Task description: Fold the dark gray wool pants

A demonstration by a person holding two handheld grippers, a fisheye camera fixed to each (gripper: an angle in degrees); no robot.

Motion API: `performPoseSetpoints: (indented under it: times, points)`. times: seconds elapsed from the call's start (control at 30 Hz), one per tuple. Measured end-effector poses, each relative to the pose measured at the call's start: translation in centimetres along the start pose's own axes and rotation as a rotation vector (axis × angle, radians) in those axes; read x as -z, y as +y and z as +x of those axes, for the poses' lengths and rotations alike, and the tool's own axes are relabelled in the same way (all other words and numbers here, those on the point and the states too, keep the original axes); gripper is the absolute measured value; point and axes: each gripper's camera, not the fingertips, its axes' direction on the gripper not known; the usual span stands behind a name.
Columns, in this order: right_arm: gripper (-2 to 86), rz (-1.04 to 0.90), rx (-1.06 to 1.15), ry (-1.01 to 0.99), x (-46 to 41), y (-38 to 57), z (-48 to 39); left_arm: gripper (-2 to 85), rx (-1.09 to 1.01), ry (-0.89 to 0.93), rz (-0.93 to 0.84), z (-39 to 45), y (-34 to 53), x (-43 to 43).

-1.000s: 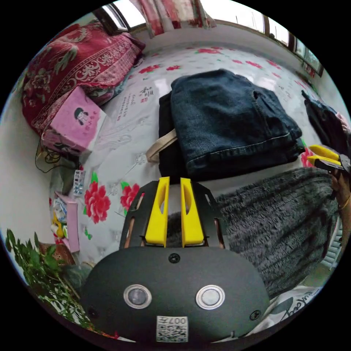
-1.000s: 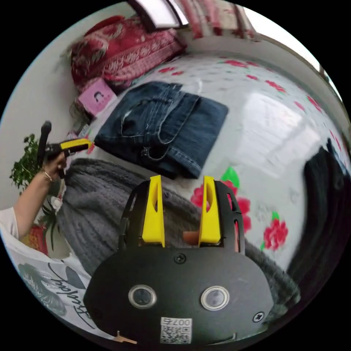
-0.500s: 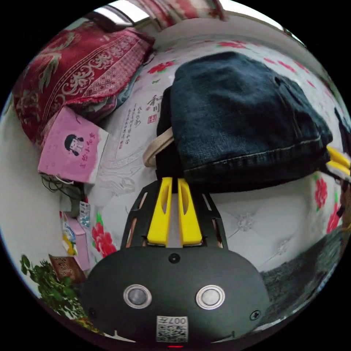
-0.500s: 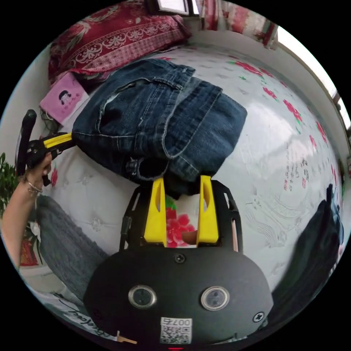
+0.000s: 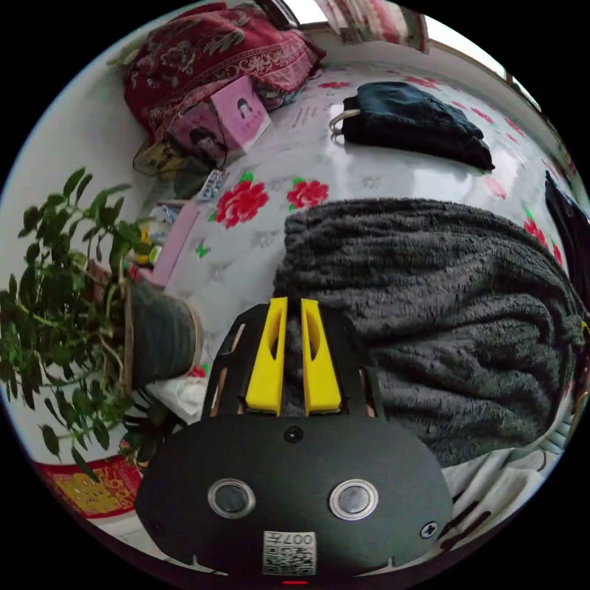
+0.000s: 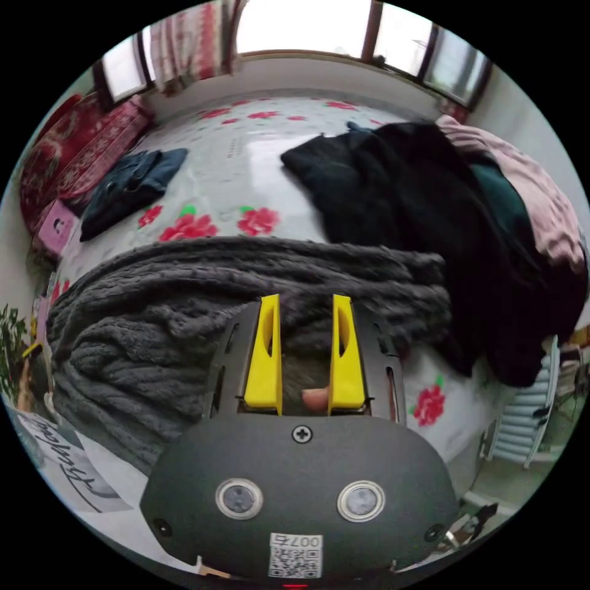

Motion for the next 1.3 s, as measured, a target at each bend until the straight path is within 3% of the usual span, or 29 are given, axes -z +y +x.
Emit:
performPoseSetpoints:
  times: [0.27, 0.47, 0.63, 0.77, 0.93, 1.03, 1.17, 1.3]
  points:
    - [12.3, -0.047, -0.189, -0.092, 2.2, 9.2, 9.1, 7.0, 0.210, 0.139, -0.126, -2.8, 8.3, -0.9]
    - [11.4, 0.004, 0.087, -0.251, 3.6, 12.9, 6.3, 8.7, 0.314, 0.170, -0.127, -4.3, 11.2, -1.0]
    - [8.9, -0.206, 0.253, -0.156, -2.1, 13.4, 3.2, 8.7, 0.199, 0.057, -0.188, -1.9, 9.6, -3.6]
    - [3.8, -0.145, 0.230, -0.084, 0.9, 13.4, 5.9, 3.7, -0.044, -0.063, -0.202, 0.9, 7.1, -4.3]
    - [1.6, 0.182, 0.048, -0.113, 13.1, 16.2, 17.1, -0.3, -0.127, -0.053, -0.057, -0.8, 7.6, 0.7]
    - [1.0, 0.298, -0.148, -0.340, 16.8, 20.4, 25.8, -0.7, -0.089, 0.006, 0.036, -3.6, 10.8, 4.3]
    - [0.4, 0.094, -0.383, -0.454, 10.8, 25.5, 30.6, -0.8, -0.006, 0.062, -0.008, -5.8, 14.1, 2.9]
    - [0.1, -0.112, -0.411, -0.458, 5.5, 27.1, 30.7, -0.7, -0.010, 0.035, -0.058, -5.9, 14.0, 1.3]
